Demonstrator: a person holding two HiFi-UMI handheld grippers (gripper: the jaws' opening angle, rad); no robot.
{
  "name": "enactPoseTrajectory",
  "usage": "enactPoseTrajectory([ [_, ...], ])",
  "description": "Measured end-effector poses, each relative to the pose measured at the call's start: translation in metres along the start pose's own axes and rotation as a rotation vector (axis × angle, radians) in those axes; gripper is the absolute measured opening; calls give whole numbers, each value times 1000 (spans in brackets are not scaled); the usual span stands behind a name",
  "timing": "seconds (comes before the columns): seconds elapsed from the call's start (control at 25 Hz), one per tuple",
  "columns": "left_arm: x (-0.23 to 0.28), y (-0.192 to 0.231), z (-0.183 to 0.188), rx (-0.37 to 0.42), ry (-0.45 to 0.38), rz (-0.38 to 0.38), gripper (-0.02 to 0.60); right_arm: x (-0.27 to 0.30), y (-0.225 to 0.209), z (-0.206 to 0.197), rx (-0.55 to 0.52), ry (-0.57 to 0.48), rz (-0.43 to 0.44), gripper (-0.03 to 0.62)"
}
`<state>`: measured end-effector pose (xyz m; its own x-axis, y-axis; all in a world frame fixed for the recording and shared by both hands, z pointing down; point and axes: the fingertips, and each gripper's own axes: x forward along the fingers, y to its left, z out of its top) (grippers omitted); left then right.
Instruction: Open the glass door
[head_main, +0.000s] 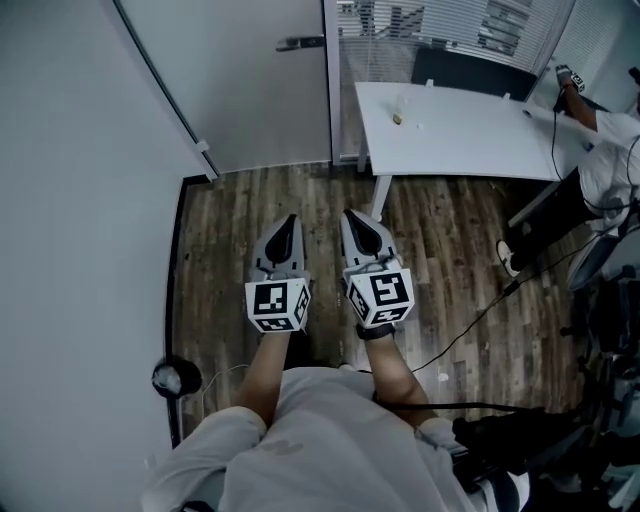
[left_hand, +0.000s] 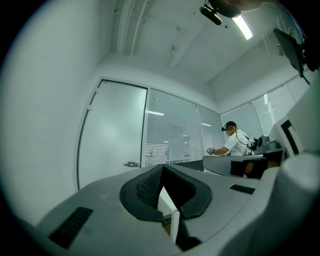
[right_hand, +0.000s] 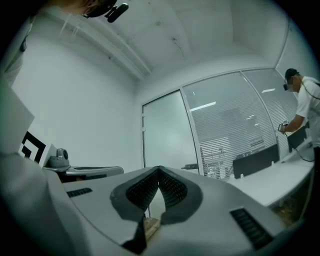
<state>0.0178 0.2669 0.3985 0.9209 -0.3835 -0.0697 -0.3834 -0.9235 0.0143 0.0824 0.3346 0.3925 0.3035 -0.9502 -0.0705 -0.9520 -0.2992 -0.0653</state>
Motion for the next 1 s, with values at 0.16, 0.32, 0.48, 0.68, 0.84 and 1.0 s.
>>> enactPoseTrajectory([
  [0.16, 64, 58, 2, -9, -7, -25, 2, 85, -5, -4, -6, 16, -19, 2],
  [0.32, 129, 124, 13, -16, -40, -66, 2, 176, -7, 4, -29, -1, -39, 3],
  [0.48, 179, 185, 24, 7, -62, -102, 2, 256, -6, 12, -36, -18, -60, 2],
  [0.68, 236, 240, 21, 1, -58, -105, 2, 337, -12, 9, -50, 10, -61, 3],
  [0.84, 274, 264, 12, -23, -51, -98, 2, 382, -23, 3, -57, 22, -52, 3],
  [1.0, 315, 293, -7, -44, -50, -53, 2, 432, -43, -18, -35, 29, -31, 3],
])
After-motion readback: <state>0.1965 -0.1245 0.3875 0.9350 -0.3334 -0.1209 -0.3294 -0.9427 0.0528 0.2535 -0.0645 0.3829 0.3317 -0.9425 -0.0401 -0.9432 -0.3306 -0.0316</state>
